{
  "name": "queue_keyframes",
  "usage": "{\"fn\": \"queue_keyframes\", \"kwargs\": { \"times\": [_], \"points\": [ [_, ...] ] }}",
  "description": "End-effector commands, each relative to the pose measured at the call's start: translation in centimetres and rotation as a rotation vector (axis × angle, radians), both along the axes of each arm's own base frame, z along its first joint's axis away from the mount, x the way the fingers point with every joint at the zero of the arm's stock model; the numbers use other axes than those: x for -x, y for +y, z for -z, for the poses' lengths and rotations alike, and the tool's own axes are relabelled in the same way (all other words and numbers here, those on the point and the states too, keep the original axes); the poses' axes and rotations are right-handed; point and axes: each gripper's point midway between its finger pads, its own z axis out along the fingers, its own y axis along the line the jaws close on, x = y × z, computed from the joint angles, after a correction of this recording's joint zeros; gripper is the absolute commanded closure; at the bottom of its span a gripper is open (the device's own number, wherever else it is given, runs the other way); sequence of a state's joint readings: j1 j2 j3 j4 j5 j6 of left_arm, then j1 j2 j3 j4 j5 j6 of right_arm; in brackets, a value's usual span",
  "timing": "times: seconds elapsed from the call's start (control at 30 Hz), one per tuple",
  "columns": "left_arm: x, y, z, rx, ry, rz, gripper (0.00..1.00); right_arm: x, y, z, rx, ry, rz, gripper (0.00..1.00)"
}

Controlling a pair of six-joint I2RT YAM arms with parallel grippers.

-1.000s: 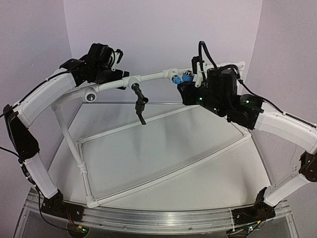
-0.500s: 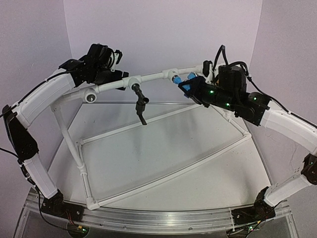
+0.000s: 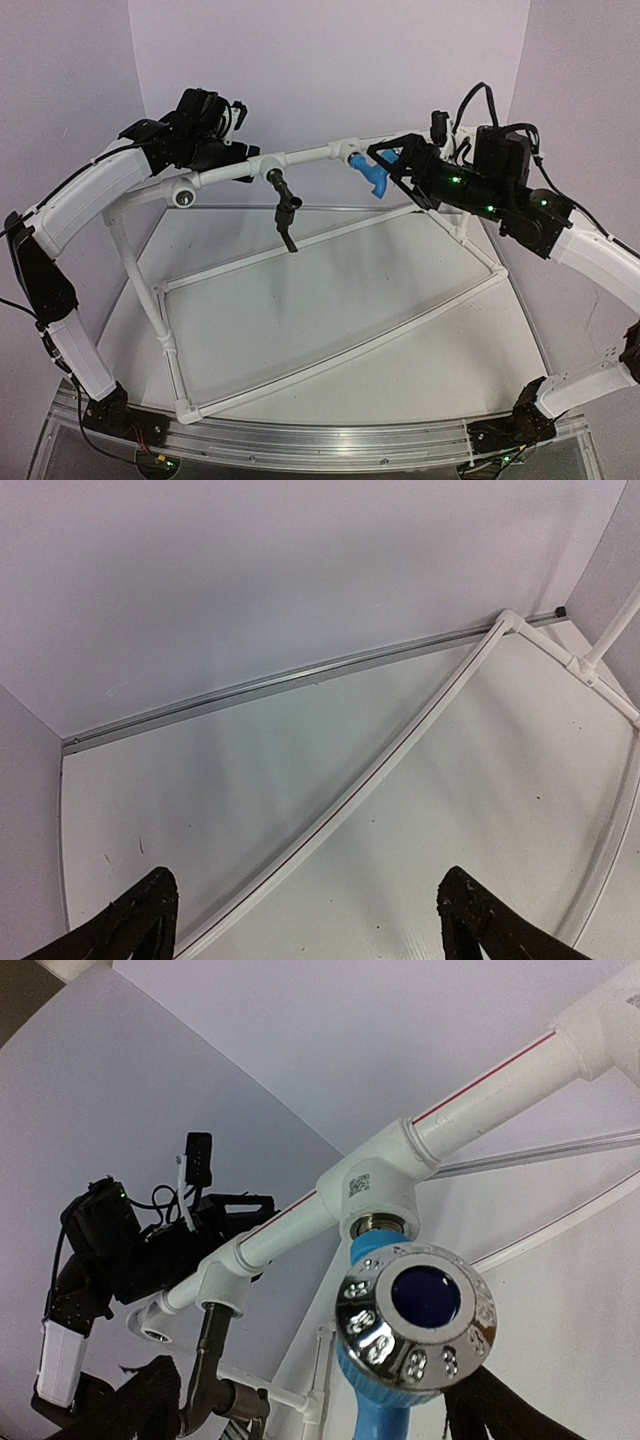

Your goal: Install the water faucets

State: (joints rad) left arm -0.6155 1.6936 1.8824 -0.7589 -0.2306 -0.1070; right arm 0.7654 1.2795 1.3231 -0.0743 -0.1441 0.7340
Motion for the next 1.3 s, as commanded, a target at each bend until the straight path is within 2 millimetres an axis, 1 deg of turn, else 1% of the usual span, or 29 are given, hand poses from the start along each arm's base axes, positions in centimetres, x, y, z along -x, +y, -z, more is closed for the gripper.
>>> {"fn": "queue_keyframes", "kwargs": {
  "times": [0.0, 0.07, 0.13, 0.2, 0.27, 0.3, 0.37, 0.47, 0.53, 0.6, 0.67, 0.73, 0.8, 0.87, 0.93, 1.0, 1.07, 1.2, 1.27],
  "points": [
    [1.2, -0.2, -2.8, 0.056, -0.048, 0.02, 0.11, 0.3, -2.1, -0.2, 0.117, -0.099, 0.056, 0.04],
    [1.2, -0.2, -2.8, 0.053, -0.049, 0.02, 0.11, 0.4, -3.2, 0.0, 0.174, -0.116, 0.089, 0.02],
    [1.2, -0.2, -2.8, 0.05, -0.05, 0.022, 0.11, 1.1, -3.8, -0.1, 0.233, -0.151, 0.081, 0.02],
    [1.1, -0.2, -2.7, 0.048, -0.049, 0.022, 0.11, 2.1, -4.0, -0.5, 0.304, -0.213, 0.032, 0.02],
    [1.1, -0.3, -2.7, 0.046, -0.051, 0.023, 0.11, 3.4, -3.8, -0.8, 0.414, -0.317, -0.052, 0.02],
    [1.0, -0.3, -2.7, 0.046, -0.051, 0.022, 0.11, 3.8, -4.1, -0.9, 0.465, -0.345, -0.069, 0.02],
    [0.9, -0.3, -2.6, 0.046, -0.051, 0.022, 0.11, 4.5, -5.0, -1.4, 0.598, -0.451, -0.096, 0.02],
    [0.8, -0.4, -2.6, 0.049, -0.052, 0.023, 0.11, 5.7, -6.1, -2.2, 0.821, -0.667, -0.157, 0.02],
    [0.7, -0.6, -2.6, 0.052, -0.052, 0.023, 0.11, 6.1, -6.7, -2.3, 0.979, -0.815, -0.191, 0.02],
    [0.6, -0.6, -2.5, 0.056, -0.049, 0.022, 0.11, 5.7, -7.1, -2.5, 1.145, -0.953, -0.197, 0.02],
    [0.6, -0.6, -2.4, 0.057, -0.046, 0.021, 0.11, 4.8, -7.3, -2.6, 1.332, -1.083, -0.189, 0.02],
    [0.6, -0.6, -2.3, 0.058, -0.045, 0.017, 0.11, 4.1, -7.3, -3.3, 1.482, -1.216, -0.151, 0.02],
    [0.6, -0.6, -2.4, 0.059, -0.045, 0.016, 0.11, 3.9, -7.1, -3.9, 1.61, -1.36, -0.113, 0.02],
    [0.6, -0.5, -2.5, 0.061, -0.048, 0.013, 0.11, 3.7, -6.3, -3.9, 1.708, -1.491, -0.077, 0.02],
    [0.6, -0.4, -2.6, 0.062, -0.052, 0.01, 0.11, 3.5, -5.5, -3.7, 1.781, -1.588, -0.094, 0.02],
    [0.6, -0.4, -2.7, 0.063, -0.054, 0.01, 0.11, 3.3, -4.6, -3.9, 1.791, -1.649, -0.091, 0.02],
    [0.6, -0.5, -2.7, 0.062, -0.056, 0.011, 0.1, 2.8, -3.8, -3.4, 1.832, -1.701, -0.092, 0.02],
    [0.4, -0.6, -2.9, 0.064, -0.058, 0.013, 0.11, 1.6, -2.6, -2.6, 1.909, -1.771, -0.029, 0.02],
    [0.4, -0.7, -2.9, 0.066, -0.059, 0.016, 0.1, 1.0, -2.1, -2.0, 1.933, -1.773, -0.037, 0.02]
  ]
}}
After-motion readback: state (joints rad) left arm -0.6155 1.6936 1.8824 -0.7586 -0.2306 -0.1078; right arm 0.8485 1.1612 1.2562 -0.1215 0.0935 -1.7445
